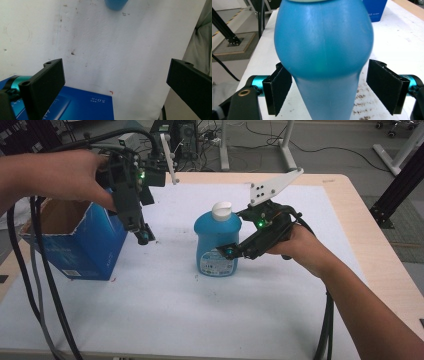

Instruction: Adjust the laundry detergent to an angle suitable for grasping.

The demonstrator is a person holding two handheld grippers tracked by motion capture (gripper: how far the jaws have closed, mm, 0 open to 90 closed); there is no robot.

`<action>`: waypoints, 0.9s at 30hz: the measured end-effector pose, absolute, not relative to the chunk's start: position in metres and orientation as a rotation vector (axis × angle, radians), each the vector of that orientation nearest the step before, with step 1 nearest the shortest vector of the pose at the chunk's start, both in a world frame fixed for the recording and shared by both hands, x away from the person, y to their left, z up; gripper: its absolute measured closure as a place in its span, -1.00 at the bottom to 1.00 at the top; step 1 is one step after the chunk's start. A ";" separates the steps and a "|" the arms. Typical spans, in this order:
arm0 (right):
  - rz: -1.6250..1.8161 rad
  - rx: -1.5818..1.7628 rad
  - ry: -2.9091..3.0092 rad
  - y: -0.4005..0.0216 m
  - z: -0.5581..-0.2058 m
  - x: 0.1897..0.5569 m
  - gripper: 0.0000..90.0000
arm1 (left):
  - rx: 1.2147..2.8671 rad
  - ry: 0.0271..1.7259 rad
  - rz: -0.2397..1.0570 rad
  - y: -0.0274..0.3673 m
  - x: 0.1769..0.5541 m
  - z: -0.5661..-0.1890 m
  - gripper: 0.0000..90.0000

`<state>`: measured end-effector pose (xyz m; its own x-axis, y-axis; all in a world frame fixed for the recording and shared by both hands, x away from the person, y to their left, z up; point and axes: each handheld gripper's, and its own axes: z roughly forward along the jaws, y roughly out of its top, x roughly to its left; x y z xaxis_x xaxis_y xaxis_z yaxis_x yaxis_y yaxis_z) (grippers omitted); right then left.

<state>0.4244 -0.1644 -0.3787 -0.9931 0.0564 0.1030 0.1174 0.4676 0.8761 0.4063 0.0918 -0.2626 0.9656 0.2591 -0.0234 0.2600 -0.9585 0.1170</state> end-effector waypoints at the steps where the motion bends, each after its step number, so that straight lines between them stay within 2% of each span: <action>1: -1.585 -0.163 -2.638 -0.166 -0.377 0.424 -0.56 | 2.994 0.397 -0.013 0.092 0.406 -0.263 -0.96; 16: -1.622 -0.179 -2.649 -0.186 -0.359 0.414 -0.56 | 2.992 0.401 -0.012 0.092 0.407 -0.262 -0.96; 17: -1.613 -0.179 -2.673 -0.190 -0.355 0.411 -0.79 | 2.989 0.409 -0.011 0.092 0.407 -0.262 -0.96; 18: -1.613 -0.179 -2.673 -0.190 -0.355 0.411 -0.79 | 2.990 0.404 -0.008 0.092 0.408 -0.262 -0.96; 19: -1.583 -0.205 -2.705 -0.191 -0.353 0.410 -0.95 | 2.991 0.401 -0.009 0.092 0.408 -0.262 -0.96; 27: -1.557 -0.250 -2.799 -0.211 -0.335 0.398 -0.99 | 2.986 0.385 0.000 0.087 0.409 -0.260 -0.96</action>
